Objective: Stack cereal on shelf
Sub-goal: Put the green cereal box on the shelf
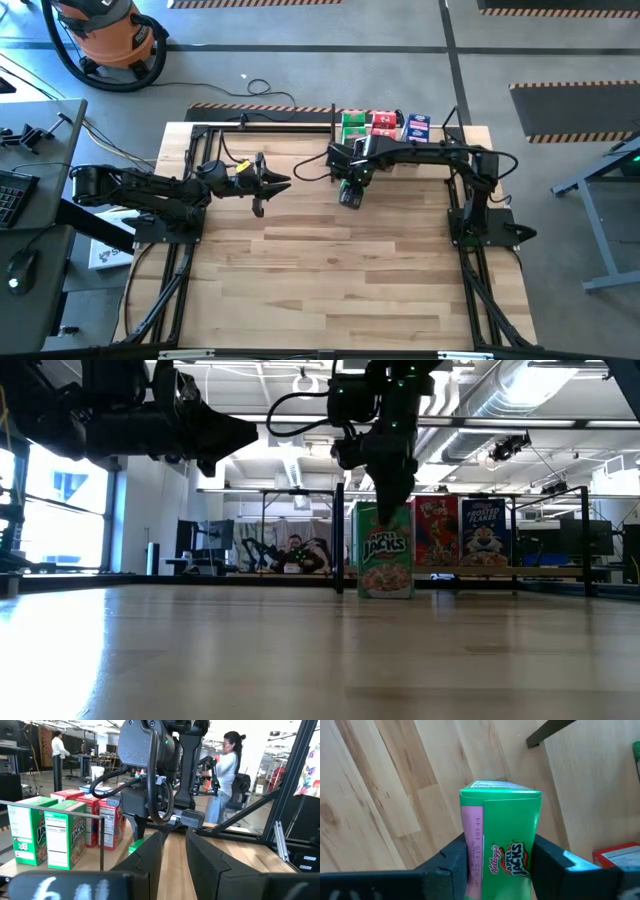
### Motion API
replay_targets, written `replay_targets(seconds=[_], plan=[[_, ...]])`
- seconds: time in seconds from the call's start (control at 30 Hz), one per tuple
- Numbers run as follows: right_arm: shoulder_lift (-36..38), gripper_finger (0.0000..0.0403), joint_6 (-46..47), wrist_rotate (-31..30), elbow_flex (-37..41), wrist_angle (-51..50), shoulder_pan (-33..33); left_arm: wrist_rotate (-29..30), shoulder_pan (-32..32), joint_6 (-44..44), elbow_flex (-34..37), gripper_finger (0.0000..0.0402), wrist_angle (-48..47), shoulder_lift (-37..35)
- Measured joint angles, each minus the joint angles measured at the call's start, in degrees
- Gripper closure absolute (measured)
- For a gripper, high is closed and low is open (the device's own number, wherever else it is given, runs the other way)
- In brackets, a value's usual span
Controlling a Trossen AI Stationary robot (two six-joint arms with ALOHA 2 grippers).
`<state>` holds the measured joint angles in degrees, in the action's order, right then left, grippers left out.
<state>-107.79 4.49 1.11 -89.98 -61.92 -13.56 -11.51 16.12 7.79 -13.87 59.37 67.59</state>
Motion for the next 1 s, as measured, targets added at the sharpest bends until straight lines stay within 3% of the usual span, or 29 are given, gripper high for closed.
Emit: replay_targets(seconds=[0.17,0.5,0.67,1.0], plan=[[0.0,0.0256,-2.8,0.0,-4.0,-3.3,0.0,0.0,0.0,0.1,0.0,0.0323,0.0,0.0],[0.1,0.0256,-20.1,-4.6,-14.2,-9.7,-3.9,0.0,0.0,0.8,0.0,0.0323,-1.7,0.0],[0.1,0.0256,-26.1,-5.1,-13.8,-9.9,-7.6,0.0,0.0,1.1,0.0,0.0323,-1.7,0.0],[0.1,0.0256,-29.6,-5.4,-11.3,-6.2,-10.1,0.0,0.0,1.1,0.0,0.0323,-1.7,0.0]])
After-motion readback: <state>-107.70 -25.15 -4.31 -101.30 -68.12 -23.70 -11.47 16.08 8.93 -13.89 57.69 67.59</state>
